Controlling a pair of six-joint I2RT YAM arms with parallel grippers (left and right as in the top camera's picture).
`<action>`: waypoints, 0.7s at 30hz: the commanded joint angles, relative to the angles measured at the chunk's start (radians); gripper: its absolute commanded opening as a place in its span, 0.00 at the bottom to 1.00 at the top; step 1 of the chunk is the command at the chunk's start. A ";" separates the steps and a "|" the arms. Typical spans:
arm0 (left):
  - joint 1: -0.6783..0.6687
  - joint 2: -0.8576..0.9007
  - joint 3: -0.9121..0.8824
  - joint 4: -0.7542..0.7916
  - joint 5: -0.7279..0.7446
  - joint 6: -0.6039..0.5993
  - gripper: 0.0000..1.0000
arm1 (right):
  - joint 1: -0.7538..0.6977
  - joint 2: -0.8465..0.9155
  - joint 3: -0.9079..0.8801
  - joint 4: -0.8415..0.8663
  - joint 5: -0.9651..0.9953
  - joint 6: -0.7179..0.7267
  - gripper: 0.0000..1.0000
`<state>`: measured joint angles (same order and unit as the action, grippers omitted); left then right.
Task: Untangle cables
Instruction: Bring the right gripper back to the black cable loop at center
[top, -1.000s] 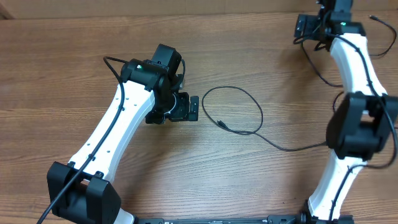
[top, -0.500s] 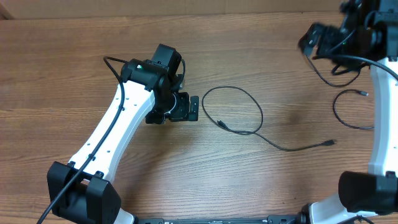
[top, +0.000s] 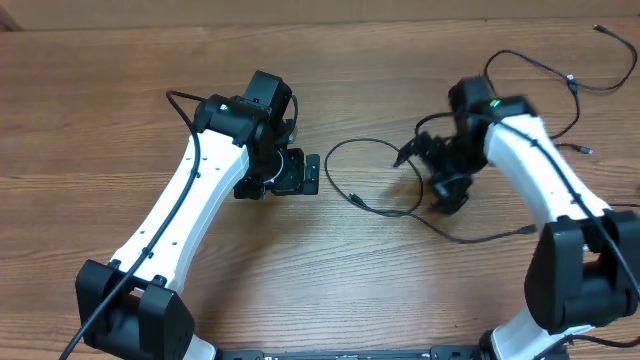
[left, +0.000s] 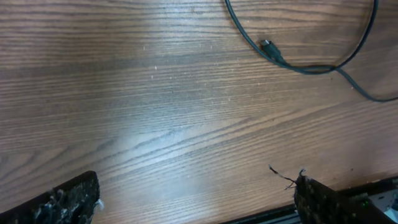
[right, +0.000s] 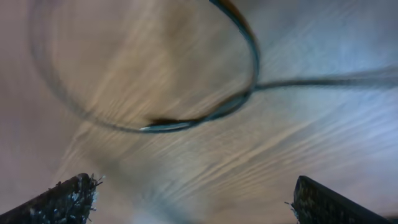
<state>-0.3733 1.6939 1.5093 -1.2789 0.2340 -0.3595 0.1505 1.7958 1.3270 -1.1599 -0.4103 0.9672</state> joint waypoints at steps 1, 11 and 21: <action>-0.007 -0.003 0.000 0.002 -0.006 0.023 0.99 | 0.032 -0.008 -0.134 0.085 0.006 0.325 1.00; -0.006 -0.003 0.000 0.002 -0.006 0.023 1.00 | 0.051 -0.008 -0.357 0.363 0.158 0.394 0.79; -0.007 -0.003 0.000 0.002 -0.006 0.023 0.99 | 0.072 -0.008 -0.416 0.425 0.255 0.394 0.20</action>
<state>-0.3733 1.6939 1.5093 -1.2785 0.2337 -0.3595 0.2058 1.7645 0.9546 -0.7677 -0.2710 1.3663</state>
